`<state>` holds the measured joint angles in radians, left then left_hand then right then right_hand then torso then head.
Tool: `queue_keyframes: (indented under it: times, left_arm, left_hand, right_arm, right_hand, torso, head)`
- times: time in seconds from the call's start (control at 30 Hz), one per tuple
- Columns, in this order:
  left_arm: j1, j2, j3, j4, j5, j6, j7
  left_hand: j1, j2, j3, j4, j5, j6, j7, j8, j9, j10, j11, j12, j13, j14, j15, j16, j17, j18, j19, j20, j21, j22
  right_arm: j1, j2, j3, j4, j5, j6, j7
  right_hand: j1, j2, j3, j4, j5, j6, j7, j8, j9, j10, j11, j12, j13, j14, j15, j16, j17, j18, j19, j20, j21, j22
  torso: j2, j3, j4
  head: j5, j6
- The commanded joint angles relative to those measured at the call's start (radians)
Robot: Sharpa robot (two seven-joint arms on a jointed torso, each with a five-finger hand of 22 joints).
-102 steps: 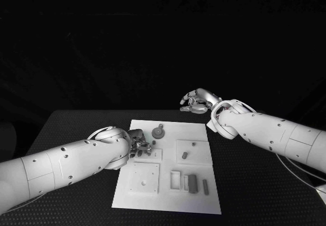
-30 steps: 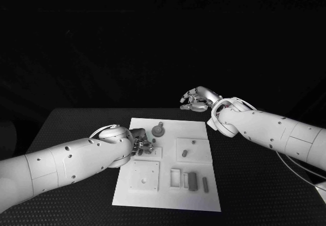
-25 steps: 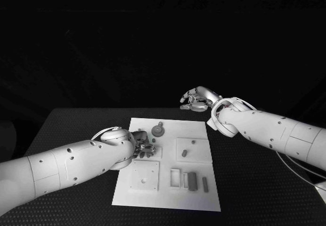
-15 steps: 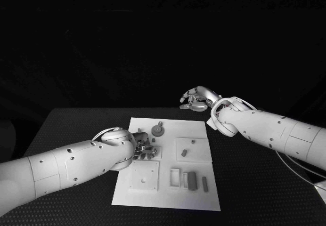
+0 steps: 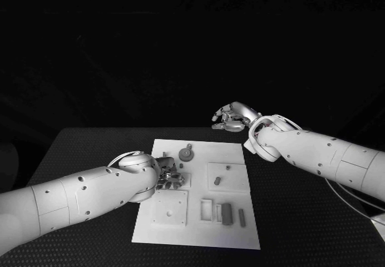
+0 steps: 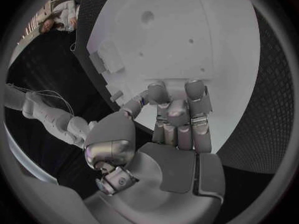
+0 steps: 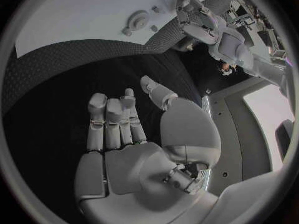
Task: Assemble the parts on the task board
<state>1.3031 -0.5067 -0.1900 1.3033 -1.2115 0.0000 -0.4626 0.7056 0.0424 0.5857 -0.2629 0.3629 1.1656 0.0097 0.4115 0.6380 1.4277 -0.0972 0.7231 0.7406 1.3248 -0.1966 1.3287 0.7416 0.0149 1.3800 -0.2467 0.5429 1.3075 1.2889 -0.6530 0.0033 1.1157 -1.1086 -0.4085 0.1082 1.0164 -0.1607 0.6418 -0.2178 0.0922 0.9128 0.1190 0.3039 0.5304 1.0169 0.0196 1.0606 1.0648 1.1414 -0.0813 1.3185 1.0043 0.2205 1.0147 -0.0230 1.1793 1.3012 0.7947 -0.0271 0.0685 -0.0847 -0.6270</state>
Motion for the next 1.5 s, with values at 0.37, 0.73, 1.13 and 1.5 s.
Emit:
queue_keyframes:
  times: [0.37, 0.73, 1.13, 1.5]
  left_arm:
    - [-0.008, -0.014, 0.002, -0.013, -0.013, 0.035, -0.026]
    - [-0.007, -0.006, 0.021, -0.034, -0.006, 0.055, -0.031]
    - [-0.005, 0.022, 0.022, -0.061, -0.008, 0.074, -0.041]
    - [-0.005, 0.024, 0.023, -0.072, -0.031, 0.074, -0.048]
  left_hand:
    - [0.057, 0.062, 0.013, -0.021, -0.013, 0.019, 0.0, -0.003, -0.001, -0.012, -0.002, 0.007, -0.003, -0.014, -0.006, 0.008, -0.004, 0.007, 0.005, -0.01, 0.007, 0.021]
    - [0.057, 0.064, 0.011, -0.021, -0.019, 0.018, 0.0, -0.003, -0.001, -0.012, -0.002, 0.007, -0.004, -0.014, -0.006, 0.009, -0.006, 0.007, 0.005, -0.01, 0.007, 0.021]
    - [0.056, 0.065, 0.008, -0.02, -0.029, 0.016, 0.001, -0.004, -0.001, -0.012, -0.002, 0.008, -0.006, -0.016, -0.005, 0.011, -0.01, 0.006, 0.004, -0.009, 0.007, 0.021]
    - [0.057, 0.066, 0.007, -0.019, -0.033, 0.015, 0.001, -0.005, -0.001, -0.013, -0.001, 0.008, -0.007, -0.016, -0.005, 0.012, -0.011, 0.007, 0.003, -0.01, 0.007, 0.02]
  right_arm:
    - [0.0, 0.001, 0.0, 0.001, -0.008, 0.011, 0.005]
    - [0.0, 0.001, 0.0, 0.001, -0.008, 0.013, 0.005]
    - [0.0, 0.005, 0.0, -0.004, -0.008, 0.013, 0.004]
    - [0.0, 0.003, 0.0, -0.003, -0.008, 0.013, 0.004]
  right_hand:
    - [-0.005, -0.005, 0.001, 0.006, 0.002, 0.008, 0.015, -0.004, 0.001, -0.003, 0.003, 0.0, -0.001, -0.006, -0.001, -0.004, -0.002, 0.041, -0.005, 0.0, -0.005, 0.002]
    - [-0.005, -0.005, 0.0, 0.006, 0.002, 0.007, 0.015, -0.004, 0.002, -0.003, 0.004, 0.0, -0.001, -0.006, -0.001, -0.004, -0.002, 0.041, -0.005, 0.0, -0.005, 0.002]
    - [-0.006, -0.005, 0.0, 0.006, 0.002, 0.007, 0.015, -0.005, 0.002, -0.003, 0.004, 0.0, -0.002, -0.006, -0.001, -0.004, -0.002, 0.041, -0.005, 0.0, -0.005, 0.002]
    - [-0.006, -0.005, 0.0, 0.006, 0.002, 0.006, 0.015, -0.005, 0.002, -0.004, 0.004, 0.0, -0.002, -0.006, -0.001, -0.004, -0.002, 0.041, -0.005, 0.0, -0.005, 0.002]
  torso:
    - [0.0, 0.0008, -0.0001]
    - [0.0, 0.0009, -0.0005]
    - [0.0, 0.0003, 0.0008]
    - [0.0, 0.0006, -0.0005]
  head:
    - [0.001, 0.003]
    - [0.002, 0.003]
    - [0.003, 0.001]
    - [0.005, 0.001]
